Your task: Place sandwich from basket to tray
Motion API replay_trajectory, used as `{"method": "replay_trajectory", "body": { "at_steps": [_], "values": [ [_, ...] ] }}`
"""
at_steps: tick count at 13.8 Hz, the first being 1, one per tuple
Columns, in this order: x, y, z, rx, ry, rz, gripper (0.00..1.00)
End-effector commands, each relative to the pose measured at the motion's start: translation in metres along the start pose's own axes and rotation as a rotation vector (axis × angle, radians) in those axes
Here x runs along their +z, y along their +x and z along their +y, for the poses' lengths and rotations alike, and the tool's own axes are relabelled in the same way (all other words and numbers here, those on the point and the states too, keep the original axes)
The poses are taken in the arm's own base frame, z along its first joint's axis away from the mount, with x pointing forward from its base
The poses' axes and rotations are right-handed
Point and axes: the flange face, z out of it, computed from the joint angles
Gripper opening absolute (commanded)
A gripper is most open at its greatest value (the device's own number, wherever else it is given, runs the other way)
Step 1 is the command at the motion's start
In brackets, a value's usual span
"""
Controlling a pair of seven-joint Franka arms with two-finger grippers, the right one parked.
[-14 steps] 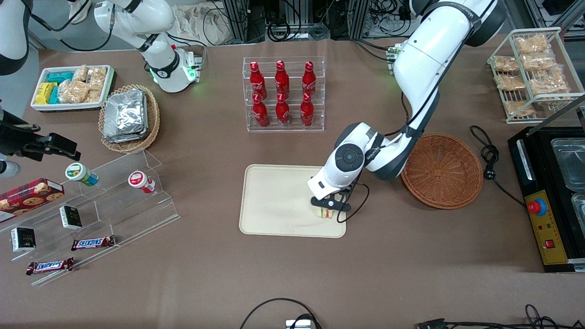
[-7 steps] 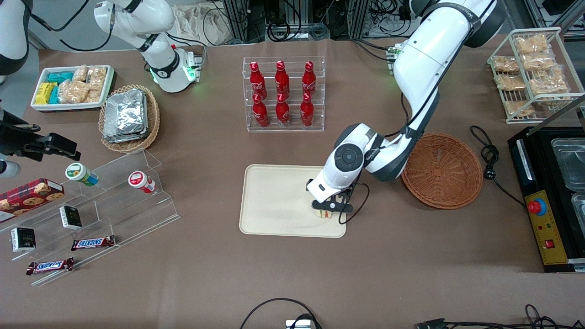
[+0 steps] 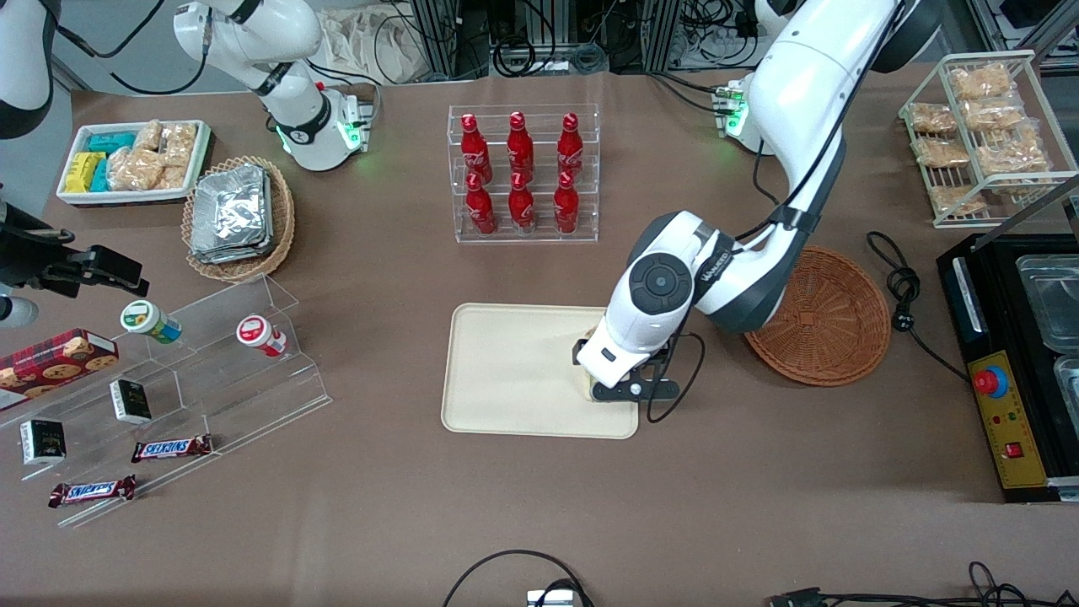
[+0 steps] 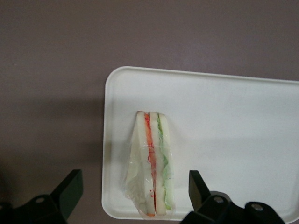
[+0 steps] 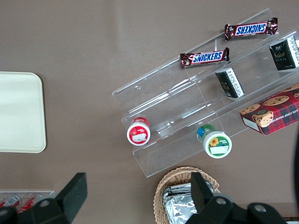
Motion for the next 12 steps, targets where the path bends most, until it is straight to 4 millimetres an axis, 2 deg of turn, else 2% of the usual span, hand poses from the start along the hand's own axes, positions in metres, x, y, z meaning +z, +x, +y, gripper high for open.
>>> {"method": "replay_trajectory", "body": {
  "at_steps": [1,5,9,11,12],
  "values": [
    [-0.041,0.013,-0.024,-0.076,0.048,0.039,1.0],
    [-0.102,0.022,-0.07,-0.174,0.112,0.075,1.0],
    [-0.14,0.027,-0.115,-0.246,0.15,0.071,1.0],
    [-0.16,0.039,-0.154,-0.316,0.112,0.063,1.0],
    [-0.169,0.04,-0.164,-0.324,0.093,0.061,1.0]
  ]
}}
